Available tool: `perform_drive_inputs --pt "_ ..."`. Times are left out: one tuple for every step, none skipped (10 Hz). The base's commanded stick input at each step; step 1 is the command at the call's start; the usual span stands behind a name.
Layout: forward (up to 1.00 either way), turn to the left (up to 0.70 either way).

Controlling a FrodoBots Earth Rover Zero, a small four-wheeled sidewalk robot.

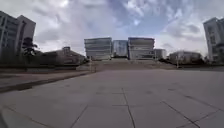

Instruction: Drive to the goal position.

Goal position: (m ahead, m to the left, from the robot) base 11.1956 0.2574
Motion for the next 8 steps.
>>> perform_drive_inputs --pt "0.70 0.00" --pt "0.70 0.00" --pt "0.70 0.00" --pt "0.70 0.00" --pt "0.70 0.00" --pt "0.70 0.00" --pt "0.70 0.00" --pt "0.70 0.00"
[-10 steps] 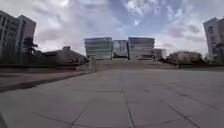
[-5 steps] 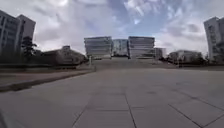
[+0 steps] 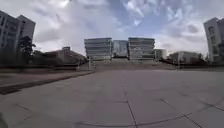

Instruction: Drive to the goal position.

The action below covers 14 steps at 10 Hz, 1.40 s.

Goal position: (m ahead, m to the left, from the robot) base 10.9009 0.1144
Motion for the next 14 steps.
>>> perform_drive_inputs --pt "0.70 0.00" --pt "0.70 0.00" --pt "0.70 0.00" --pt "0.70 0.00" --pt "0.70 0.00" --pt "0.70 0.00" --pt "0.70 0.00" --pt "0.70 0.00" --pt "0.70 0.00" --pt "0.70 0.00" --pt "0.70 0.00" --pt "0.70 0.00" --pt "0.70 0.00" --pt "0.70 0.00"
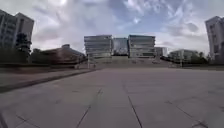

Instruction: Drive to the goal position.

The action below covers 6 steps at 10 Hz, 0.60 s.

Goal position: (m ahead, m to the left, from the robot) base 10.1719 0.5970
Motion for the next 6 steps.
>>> perform_drive_inputs --pt "0.70 0.00" --pt "0.70 0.00" --pt "0.70 0.00" --pt "0.70 0.00" --pt "0.70 0.00" --pt "0.70 0.00"
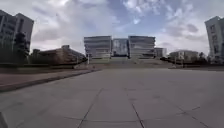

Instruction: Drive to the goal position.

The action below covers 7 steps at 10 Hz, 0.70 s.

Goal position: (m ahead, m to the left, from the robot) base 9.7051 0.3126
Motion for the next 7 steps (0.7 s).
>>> perform_drive_inputs --pt "0.70 0.00" --pt "0.70 0.00" --pt "0.70 0.00" --pt "0.70 0.00" --pt "0.70 0.00" --pt "0.70 0.00" --pt "0.70 0.00"
